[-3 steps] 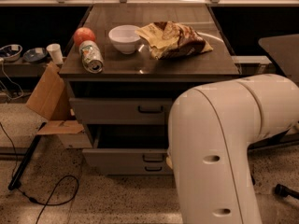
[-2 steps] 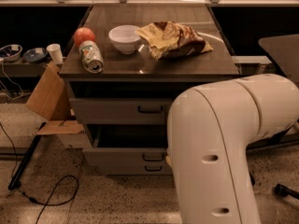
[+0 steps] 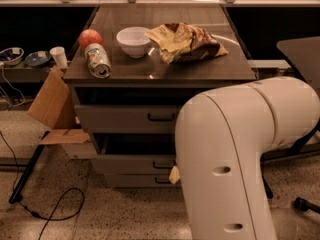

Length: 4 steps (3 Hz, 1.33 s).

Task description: Close middle drawer

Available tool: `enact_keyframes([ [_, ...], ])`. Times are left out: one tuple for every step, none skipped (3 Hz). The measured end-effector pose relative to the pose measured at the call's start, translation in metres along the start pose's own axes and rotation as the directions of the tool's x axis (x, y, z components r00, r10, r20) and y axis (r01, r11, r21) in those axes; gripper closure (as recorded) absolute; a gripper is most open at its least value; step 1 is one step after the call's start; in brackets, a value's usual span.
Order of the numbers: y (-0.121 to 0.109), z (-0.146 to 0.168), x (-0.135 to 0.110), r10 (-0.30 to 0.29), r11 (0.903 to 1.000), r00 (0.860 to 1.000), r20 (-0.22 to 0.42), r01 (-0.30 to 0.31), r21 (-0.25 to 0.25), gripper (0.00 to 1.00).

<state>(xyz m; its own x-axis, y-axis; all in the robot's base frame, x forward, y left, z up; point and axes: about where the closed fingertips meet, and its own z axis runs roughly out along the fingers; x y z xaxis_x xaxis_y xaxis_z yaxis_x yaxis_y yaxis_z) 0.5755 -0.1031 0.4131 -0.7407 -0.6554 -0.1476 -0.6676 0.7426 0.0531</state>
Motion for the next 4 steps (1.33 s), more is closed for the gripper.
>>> enact_keyframes([
  [0.004, -0.002, -0.013, -0.031, 0.9993, 1.000, -0.002, 0.031, 0.022, 0.00],
  [0.007, -0.002, -0.021, -0.049, 0.9983, 0.999, -0.003, 0.049, 0.030, 0.00],
  [0.007, -0.002, -0.021, -0.049, 0.9983, 0.999, -0.003, 0.049, 0.030, 0.00],
  [0.025, 0.004, -0.036, -0.101, 0.9948, 0.995, 0.012, 0.101, -0.001, 0.00],
])
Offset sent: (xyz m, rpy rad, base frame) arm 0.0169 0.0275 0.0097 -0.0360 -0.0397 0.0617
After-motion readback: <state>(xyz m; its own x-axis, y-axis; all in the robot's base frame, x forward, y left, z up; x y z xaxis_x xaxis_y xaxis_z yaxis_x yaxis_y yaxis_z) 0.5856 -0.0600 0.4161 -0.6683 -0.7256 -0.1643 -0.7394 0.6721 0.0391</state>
